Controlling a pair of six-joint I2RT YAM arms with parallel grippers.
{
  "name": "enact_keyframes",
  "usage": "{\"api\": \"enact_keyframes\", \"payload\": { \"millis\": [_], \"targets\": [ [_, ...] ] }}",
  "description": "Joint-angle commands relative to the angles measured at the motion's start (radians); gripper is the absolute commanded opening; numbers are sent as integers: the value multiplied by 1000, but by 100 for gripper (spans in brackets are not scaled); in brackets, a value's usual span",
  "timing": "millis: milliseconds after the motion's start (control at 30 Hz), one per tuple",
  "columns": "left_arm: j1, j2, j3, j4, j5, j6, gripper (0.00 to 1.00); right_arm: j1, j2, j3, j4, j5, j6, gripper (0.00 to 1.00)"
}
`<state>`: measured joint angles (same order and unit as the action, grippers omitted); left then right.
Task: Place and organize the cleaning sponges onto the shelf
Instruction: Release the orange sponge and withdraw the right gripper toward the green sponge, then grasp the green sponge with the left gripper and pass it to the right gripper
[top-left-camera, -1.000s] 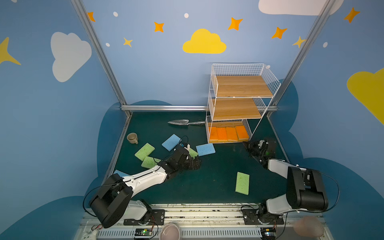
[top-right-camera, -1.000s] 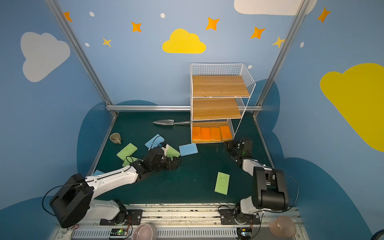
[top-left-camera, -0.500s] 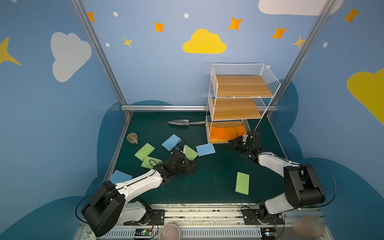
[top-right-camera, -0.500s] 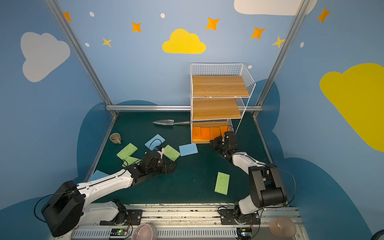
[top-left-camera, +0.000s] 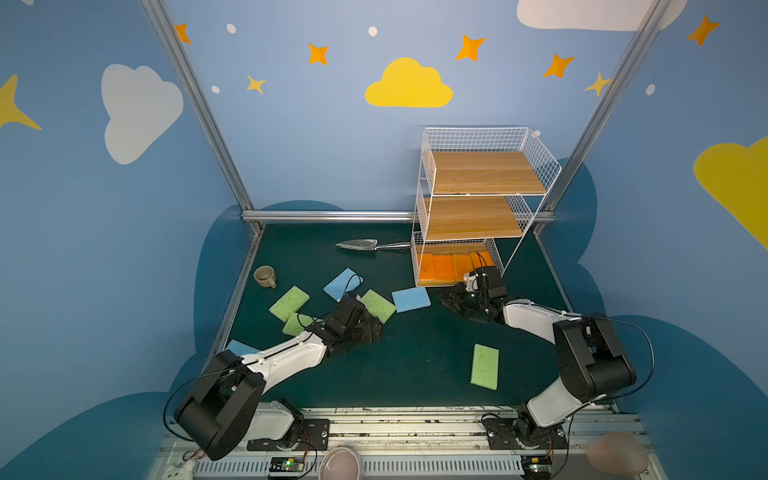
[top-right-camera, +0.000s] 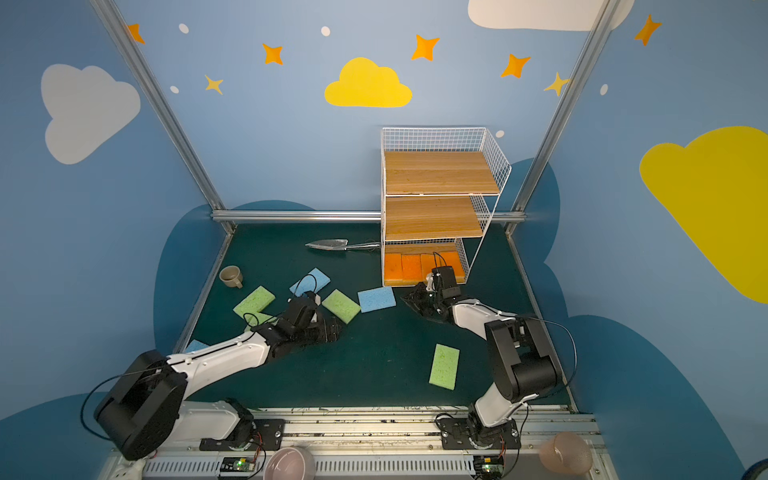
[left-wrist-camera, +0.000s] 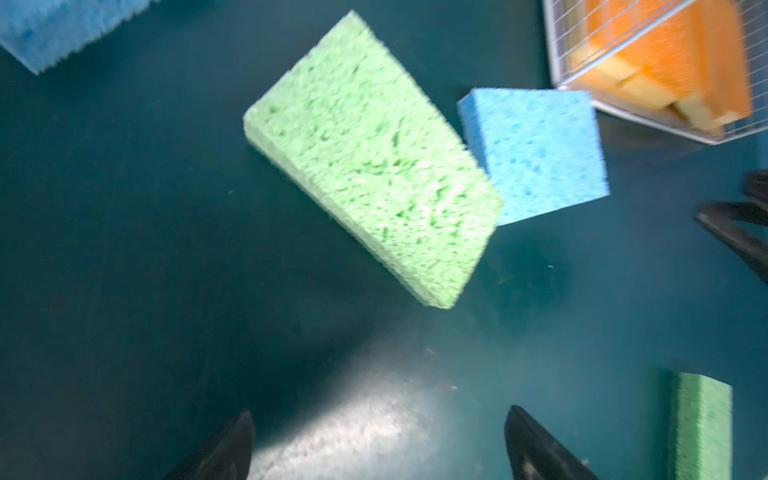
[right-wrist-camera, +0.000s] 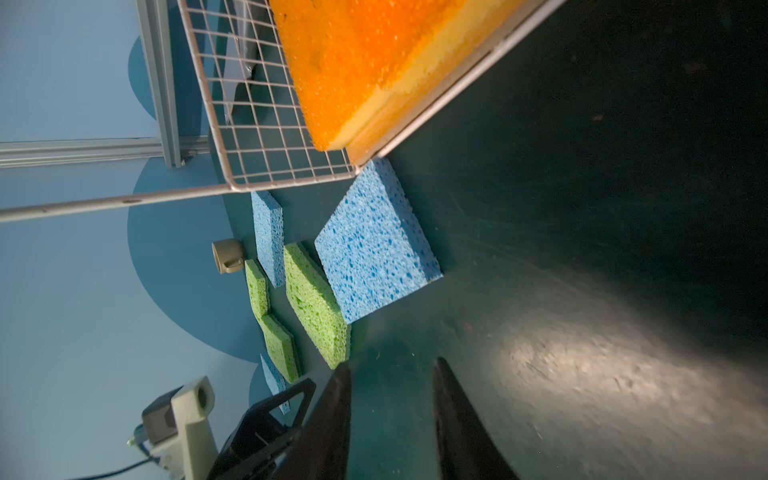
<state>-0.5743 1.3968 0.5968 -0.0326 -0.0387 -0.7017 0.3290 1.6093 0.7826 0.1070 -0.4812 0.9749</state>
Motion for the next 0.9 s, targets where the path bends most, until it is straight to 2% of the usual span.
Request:
{"api": "enact_keyframes", "payload": {
  "millis": [0, 333, 633, 867],
  "targets": [
    [24, 47, 40, 63, -1, -5, 91, -3, -43, -31, -13, -29, -42, 33],
    [85, 217, 183, 80, 6, 9, 81, -32, -155, -104, -79, -29, -108, 33],
    [105, 336, 254, 62, 0, 13, 52, -72, -231, -146, -125, -37, -140, 33],
    [105, 357, 270, 71, 18, 31, 26, -79, -265, -155, -151, -43, -147, 33]
  ]
}}
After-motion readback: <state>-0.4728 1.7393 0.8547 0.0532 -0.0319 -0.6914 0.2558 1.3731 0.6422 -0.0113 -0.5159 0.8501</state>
